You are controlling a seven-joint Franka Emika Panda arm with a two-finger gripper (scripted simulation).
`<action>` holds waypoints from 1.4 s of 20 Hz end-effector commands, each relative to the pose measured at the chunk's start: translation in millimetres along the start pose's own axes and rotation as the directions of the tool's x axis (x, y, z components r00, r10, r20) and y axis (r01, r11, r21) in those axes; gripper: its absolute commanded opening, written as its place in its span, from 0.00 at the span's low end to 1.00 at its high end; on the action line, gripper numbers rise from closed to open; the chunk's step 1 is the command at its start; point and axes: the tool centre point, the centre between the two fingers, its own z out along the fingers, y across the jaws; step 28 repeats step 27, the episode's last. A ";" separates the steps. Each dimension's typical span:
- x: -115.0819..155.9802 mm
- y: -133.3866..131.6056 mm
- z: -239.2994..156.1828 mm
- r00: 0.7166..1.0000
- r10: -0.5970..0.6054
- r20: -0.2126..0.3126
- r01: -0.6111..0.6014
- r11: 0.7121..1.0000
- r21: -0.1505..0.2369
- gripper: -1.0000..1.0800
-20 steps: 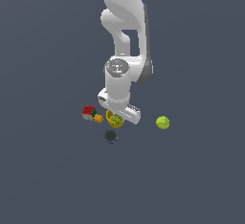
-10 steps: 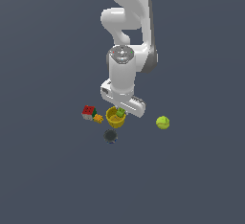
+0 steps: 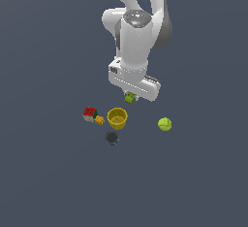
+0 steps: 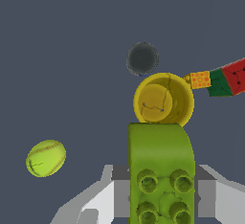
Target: Pick up a designated object from a clutter of objects.
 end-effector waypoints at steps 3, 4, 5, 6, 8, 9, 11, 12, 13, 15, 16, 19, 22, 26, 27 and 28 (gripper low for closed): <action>-20.7 -8.1 -45.9 1.000 0.000 -0.001 0.000 1.000 -0.001 0.00; -25.1 -9.9 -55.9 1.000 0.000 -0.001 0.000 1.000 -0.001 0.00; -29.4 -11.7 -65.7 1.000 0.000 -0.001 0.000 1.000 -0.001 0.00; -33.6 -13.5 -75.3 1.000 0.000 -0.001 0.000 1.000 -0.001 0.00; -41.6 -17.1 -93.7 1.000 0.000 -0.001 0.000 1.000 -0.001 0.00; -45.4 -18.9 -102.5 1.000 0.000 -0.001 0.000 1.000 -0.001 0.00; -52.4 -22.2 -119.1 1.000 0.000 -0.001 0.000 1.000 0.000 0.00; -55.7 -23.8 -126.8 1.000 0.000 -0.001 0.000 1.000 0.000 0.00; -58.7 -25.4 -134.0 1.000 0.000 -0.001 0.000 1.000 0.000 0.00; -63.9 -28.1 -146.9 1.000 0.000 0.000 0.000 1.000 0.000 0.00; -66.3 -29.4 -152.7 1.000 0.000 0.000 0.000 1.000 0.000 0.00; -71.7 -32.6 -167.0 1.000 0.000 0.000 0.000 1.000 0.001 0.00; -75.5 -35.1 -176.7 1.000 0.000 0.000 0.000 1.000 0.001 0.00; -77.5 -36.5 -182.8 1.000 0.000 0.001 0.000 1.000 0.001 0.00; -77.6 -36.6 -183.1 1.000 0.000 0.001 0.000 1.000 0.001 0.00; -77.6 -36.6 -183.1 1.000 0.000 0.001 0.000 1.000 0.001 0.00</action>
